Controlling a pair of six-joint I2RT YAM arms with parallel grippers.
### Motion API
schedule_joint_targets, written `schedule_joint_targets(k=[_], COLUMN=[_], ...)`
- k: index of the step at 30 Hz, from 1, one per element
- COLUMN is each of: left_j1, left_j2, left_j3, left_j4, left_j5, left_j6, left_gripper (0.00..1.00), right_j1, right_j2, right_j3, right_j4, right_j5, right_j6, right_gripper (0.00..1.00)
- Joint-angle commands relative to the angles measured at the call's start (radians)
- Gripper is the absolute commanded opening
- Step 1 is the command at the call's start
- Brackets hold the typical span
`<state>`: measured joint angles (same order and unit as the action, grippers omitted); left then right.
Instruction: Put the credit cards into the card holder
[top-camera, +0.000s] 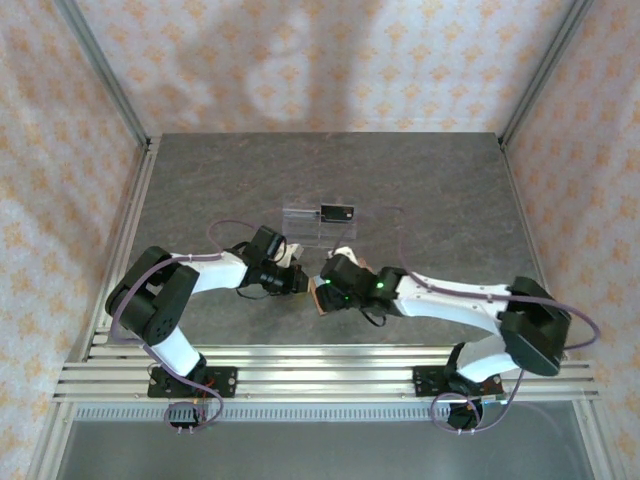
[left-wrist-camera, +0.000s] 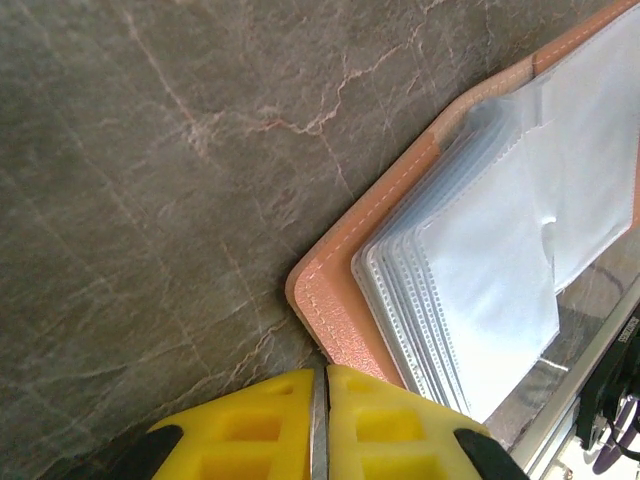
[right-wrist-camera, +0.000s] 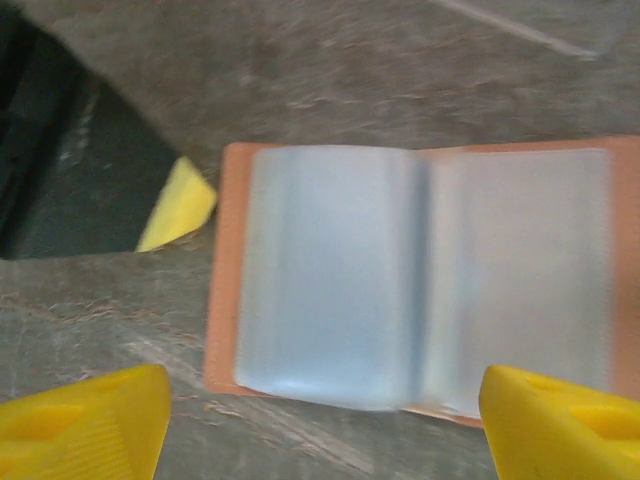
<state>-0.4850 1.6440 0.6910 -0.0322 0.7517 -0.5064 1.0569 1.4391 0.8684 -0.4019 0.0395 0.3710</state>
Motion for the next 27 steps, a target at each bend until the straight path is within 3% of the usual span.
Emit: schedule_joint_targets(k=[1,4,7,10,16,24,27], left_j1=[-0.013,-0.013,-0.013,-0.013,-0.013,-0.013,-0.013], left_j2=[-0.008,-0.001,-0.011,-0.015,-0.026,-0.027,-0.036], left_j3=[-0.004,0.008,0.008,0.010,0.018,0.039,0.040], left_j4=[0.032,0.023,0.012,0.005,-0.013,-0.051,-0.057], left_j5=[0.003,0.007,0.005,0.001,-0.003,-0.002,0.000], left_j6=[-0.015,-0.008,-0.007,0.001,0.009,0.028,0.027], left_gripper=[0.13,0.13,0.13,0.13,0.13,0.13,0.13], right_j1=[0.014,0.012,0.014,0.012,0.012,-0.012,-0.032], right_j2=[0.093,0.157,0.214,0.256,0.259,0.198,0.173], right_j3=[0.056,0.063,0.068,0.063,0.042,0.015,-0.007], right_j4=[-0.014,-0.028,-0.030,-0.021,0.024,0.080,0.095], right_j5=[0.054,0.145,0.158,0.142,0.076,-0.057,-0.062], right_j6=[-0.045,-0.025,-0.010,0.003,0.022,0.027,0.051], right_gripper=[0.83,0.84,0.84,0.81,0.63,0.60,0.54])
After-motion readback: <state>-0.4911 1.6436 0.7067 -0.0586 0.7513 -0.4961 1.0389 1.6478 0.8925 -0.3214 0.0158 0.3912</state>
